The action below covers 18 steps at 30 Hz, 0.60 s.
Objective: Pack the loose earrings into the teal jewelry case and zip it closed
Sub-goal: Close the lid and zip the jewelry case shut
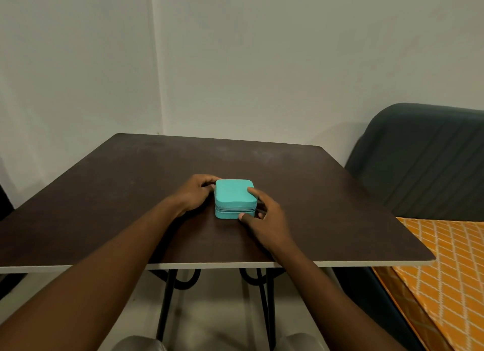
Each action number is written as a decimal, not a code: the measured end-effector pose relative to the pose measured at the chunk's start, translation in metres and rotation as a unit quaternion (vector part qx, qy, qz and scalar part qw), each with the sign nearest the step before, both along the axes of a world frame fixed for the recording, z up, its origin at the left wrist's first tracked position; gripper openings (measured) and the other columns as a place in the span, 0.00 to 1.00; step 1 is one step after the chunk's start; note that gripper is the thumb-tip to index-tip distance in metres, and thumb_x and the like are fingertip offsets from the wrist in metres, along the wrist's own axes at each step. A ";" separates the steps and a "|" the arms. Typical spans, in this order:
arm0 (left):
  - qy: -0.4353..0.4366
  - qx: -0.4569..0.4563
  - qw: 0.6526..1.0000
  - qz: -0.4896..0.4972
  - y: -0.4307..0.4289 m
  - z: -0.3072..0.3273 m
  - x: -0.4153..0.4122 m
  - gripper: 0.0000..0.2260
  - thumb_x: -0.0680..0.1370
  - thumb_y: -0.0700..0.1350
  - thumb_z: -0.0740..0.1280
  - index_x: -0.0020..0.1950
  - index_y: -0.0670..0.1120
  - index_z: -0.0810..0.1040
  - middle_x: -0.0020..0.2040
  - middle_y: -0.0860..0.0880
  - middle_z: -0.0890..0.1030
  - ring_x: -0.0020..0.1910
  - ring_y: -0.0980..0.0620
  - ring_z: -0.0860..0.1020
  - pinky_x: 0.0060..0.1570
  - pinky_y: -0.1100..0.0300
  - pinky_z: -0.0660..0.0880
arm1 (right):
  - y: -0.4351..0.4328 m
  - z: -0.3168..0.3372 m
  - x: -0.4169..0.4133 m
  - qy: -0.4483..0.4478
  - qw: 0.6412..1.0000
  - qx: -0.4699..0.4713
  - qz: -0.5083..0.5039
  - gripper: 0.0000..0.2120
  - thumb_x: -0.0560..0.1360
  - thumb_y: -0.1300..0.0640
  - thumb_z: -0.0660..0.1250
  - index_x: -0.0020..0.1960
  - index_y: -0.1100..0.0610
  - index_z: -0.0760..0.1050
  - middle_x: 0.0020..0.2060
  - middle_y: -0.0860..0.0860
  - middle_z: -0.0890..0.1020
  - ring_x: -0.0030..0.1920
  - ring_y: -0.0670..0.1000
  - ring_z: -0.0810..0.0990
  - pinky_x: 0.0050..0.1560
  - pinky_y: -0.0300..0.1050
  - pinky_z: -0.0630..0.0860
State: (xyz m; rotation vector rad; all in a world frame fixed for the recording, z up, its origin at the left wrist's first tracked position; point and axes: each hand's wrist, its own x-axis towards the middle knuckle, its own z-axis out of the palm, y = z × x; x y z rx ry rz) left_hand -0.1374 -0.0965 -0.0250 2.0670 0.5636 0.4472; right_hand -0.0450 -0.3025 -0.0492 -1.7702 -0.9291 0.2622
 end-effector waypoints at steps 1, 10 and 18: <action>0.006 0.004 1.000 -0.011 0.002 0.000 0.000 0.15 0.85 0.40 0.59 0.63 0.54 0.81 0.60 0.56 0.80 0.59 0.56 0.77 0.60 0.58 0.74 | 0.000 0.000 0.000 -0.006 1.000 -0.006 -0.001 0.33 0.73 0.60 0.75 0.74 0.46 0.69 0.73 0.49 0.71 0.69 0.47 0.72 0.66 0.43 0.75; 0.027 0.059 0.996 -0.055 0.024 -0.004 0.003 0.09 0.84 0.41 0.63 0.57 0.46 0.82 0.55 0.51 0.84 0.56 0.51 0.81 0.56 0.58 0.76 | 0.004 0.001 -0.005 -0.082 0.995 -0.061 0.003 0.34 0.75 0.50 0.74 0.76 0.42 0.63 0.74 0.48 0.68 0.71 0.47 0.68 0.70 0.51 0.72; 0.077 0.052 0.989 -0.119 0.026 0.009 0.003 0.15 0.85 0.39 0.58 0.69 0.49 0.77 0.62 0.56 0.79 0.60 0.60 0.76 0.53 0.71 0.71 | 0.005 0.001 -0.006 -0.111 0.990 -0.082 -0.006 0.32 0.76 0.46 0.71 0.77 0.42 0.61 0.76 0.48 0.67 0.73 0.49 0.66 0.72 0.56 0.70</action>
